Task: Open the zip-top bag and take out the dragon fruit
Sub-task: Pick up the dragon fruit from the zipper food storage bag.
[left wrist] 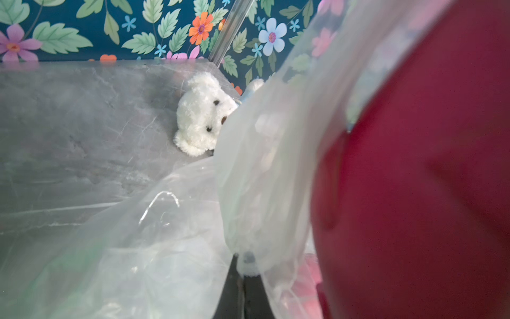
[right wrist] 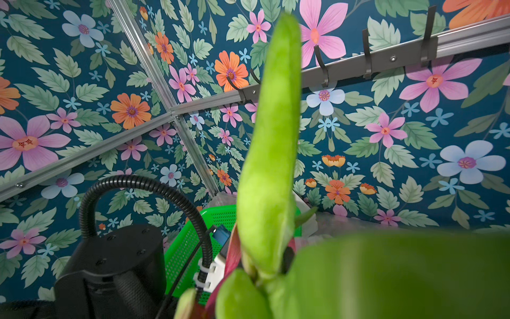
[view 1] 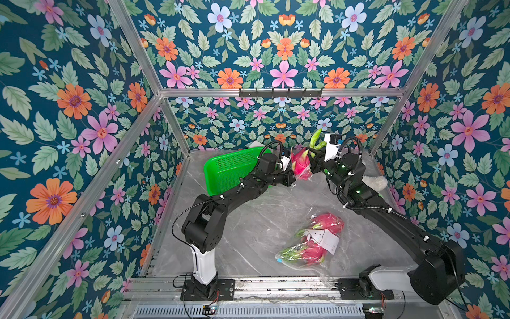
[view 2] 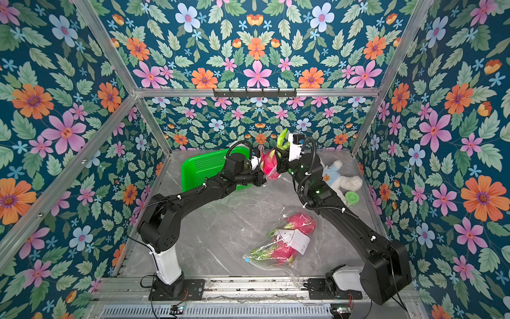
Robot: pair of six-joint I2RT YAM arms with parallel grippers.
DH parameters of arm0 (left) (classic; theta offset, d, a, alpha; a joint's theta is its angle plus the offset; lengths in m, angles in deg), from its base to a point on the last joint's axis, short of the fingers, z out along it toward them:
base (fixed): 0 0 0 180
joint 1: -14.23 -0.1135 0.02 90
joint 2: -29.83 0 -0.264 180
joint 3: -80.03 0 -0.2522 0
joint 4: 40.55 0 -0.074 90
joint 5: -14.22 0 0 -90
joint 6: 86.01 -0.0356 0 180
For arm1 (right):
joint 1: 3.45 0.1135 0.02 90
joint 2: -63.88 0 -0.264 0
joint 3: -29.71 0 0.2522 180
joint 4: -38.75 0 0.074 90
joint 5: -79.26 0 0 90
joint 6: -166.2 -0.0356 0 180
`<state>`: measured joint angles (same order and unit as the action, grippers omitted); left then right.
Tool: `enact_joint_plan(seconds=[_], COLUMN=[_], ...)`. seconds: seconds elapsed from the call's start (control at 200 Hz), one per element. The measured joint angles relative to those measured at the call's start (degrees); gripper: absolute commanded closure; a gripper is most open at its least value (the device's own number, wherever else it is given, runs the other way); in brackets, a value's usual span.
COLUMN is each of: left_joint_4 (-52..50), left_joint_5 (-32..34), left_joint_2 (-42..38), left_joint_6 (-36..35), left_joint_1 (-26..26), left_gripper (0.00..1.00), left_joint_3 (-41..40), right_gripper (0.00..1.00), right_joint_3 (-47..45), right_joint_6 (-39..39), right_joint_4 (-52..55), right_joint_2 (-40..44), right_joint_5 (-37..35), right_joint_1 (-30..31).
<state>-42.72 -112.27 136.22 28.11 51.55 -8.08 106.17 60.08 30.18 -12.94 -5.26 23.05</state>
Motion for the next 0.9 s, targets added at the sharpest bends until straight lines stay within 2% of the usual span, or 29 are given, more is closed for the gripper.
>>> enact_joint_plan(seconds=[0.045, 0.185, 0.225, 0.28, 0.355, 0.435, 0.655, 0.855, 0.905], left_joint_4=[-0.7, -1.6, -2.0, -2.7, -3.1, -3.0, -1.9, 2.7, 4.5], left_joint_5=[0.7, 2.3, 2.8, 4.0, 6.4, 8.9, 13.3, 16.5, 17.2], left_joint_2=[-0.5, -3.1, -4.3, -5.9, -8.3, -10.6, -12.7, -15.4, -16.2], left_joint_6=[0.3, 0.8, 0.4, -0.5, -1.9, -3.7, -5.4, -7.9, -8.5], left_joint_1=[0.2, 0.2, 0.2, 0.2, -0.2, -0.5, 0.3, 7.1, 8.6], left_gripper=[1.0, 0.85, 0.75, 0.56, 0.34, 0.2, 0.2, 0.16, 0.11], left_joint_3=[0.0, -1.2, -1.6, -2.2, -2.9, -3.6, -7.0, -12.4, -14.1], right_gripper=[1.0, 1.0, 1.0, 1.0, 1.0, 1.0, 1.0, 1.0, 1.0], right_joint_3=[0.1, 1.0, 0.7, 1.3, 4.2, 4.9, 8.5, 13.5, 13.9], right_joint_6=[-0.1, 2.4, 3.5, 5.3, 6.2, 6.2, 1.1, -4.8, -6.8], right_joint_4=[-0.5, 0.9, 2.0, 5.3, 12.5, 17.5, 30.1, 35.9, 36.1], right_joint_2=[-0.4, 0.5, 1.5, 2.8, 3.9, 5.6, 5.0, -1.2, -2.5], right_joint_5=[-0.2, -1.9, -2.5, -4.9, -11.4, -18.3, -31.1, -33.0, -32.0], right_joint_1=[0.0, 1.0, 1.0, 1.1, 1.0, 0.4, 0.2, -0.9, -1.0])
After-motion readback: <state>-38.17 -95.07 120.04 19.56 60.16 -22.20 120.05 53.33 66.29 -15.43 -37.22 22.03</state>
